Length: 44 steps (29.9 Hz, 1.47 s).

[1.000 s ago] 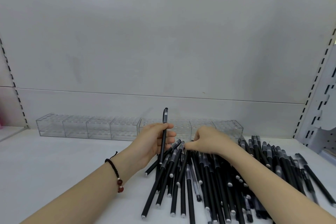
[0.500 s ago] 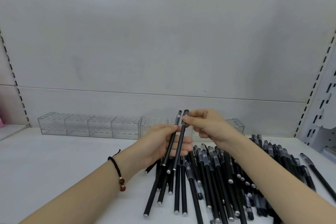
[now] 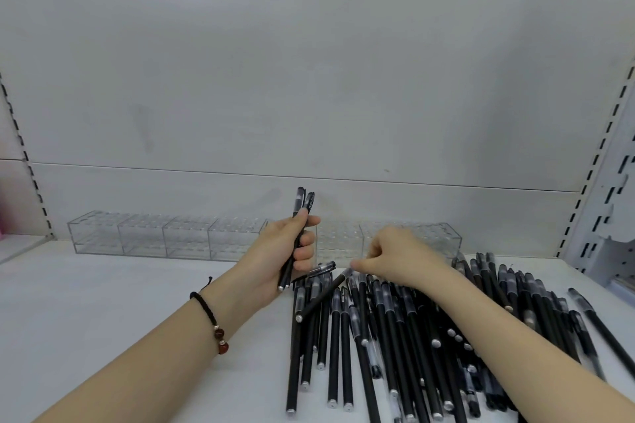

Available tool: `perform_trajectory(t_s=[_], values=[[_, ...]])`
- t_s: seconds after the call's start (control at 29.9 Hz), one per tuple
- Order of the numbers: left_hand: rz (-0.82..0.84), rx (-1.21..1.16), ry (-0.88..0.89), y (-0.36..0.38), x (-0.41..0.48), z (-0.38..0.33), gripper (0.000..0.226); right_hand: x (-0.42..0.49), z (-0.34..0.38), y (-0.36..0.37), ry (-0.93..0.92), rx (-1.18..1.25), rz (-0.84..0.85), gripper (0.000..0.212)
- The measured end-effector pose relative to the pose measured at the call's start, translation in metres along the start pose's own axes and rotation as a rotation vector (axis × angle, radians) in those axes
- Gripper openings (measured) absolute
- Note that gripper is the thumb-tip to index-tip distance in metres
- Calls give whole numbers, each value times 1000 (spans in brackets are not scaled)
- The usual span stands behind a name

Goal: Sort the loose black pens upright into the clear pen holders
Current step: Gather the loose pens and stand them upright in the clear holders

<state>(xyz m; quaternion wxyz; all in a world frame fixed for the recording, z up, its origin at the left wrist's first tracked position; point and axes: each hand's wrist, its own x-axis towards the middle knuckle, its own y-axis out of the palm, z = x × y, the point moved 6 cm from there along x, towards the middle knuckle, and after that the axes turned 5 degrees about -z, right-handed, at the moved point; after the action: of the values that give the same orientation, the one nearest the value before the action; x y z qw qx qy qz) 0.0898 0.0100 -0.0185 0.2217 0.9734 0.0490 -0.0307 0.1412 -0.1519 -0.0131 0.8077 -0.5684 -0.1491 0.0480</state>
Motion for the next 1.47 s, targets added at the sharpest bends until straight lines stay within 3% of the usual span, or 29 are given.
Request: perform_trajectory(t_s=[0.13,0.27,0.37,0.64,0.84,1.0,1.14,1.27,1.47], values=[[-42,68,42,-5,2,-1,22,-4,1,-1,11,-113,22,53],[-34,90,29,-4,1,1,21,-4,-2,0,53,-66,107,42],[-31,127,41,-2,1,3,22,-4,0,1,84,126,124,28],[28,110,14,4,-3,4,24,-5,8,-11,199,972,110,8],[141,203,-21,13,-10,8,27,-5,19,-15,196,1197,97,7],[109,144,-7,11,-9,0,27,1,37,-23,123,1162,81,7],[41,48,-9,-1,-6,-10,33,2,44,-31,-103,768,72,17],[5,19,-32,-9,-3,-9,40,-8,25,-28,-235,248,278,22],[46,96,-63,2,-8,3,36,-14,-4,-19,-174,52,450,48]])
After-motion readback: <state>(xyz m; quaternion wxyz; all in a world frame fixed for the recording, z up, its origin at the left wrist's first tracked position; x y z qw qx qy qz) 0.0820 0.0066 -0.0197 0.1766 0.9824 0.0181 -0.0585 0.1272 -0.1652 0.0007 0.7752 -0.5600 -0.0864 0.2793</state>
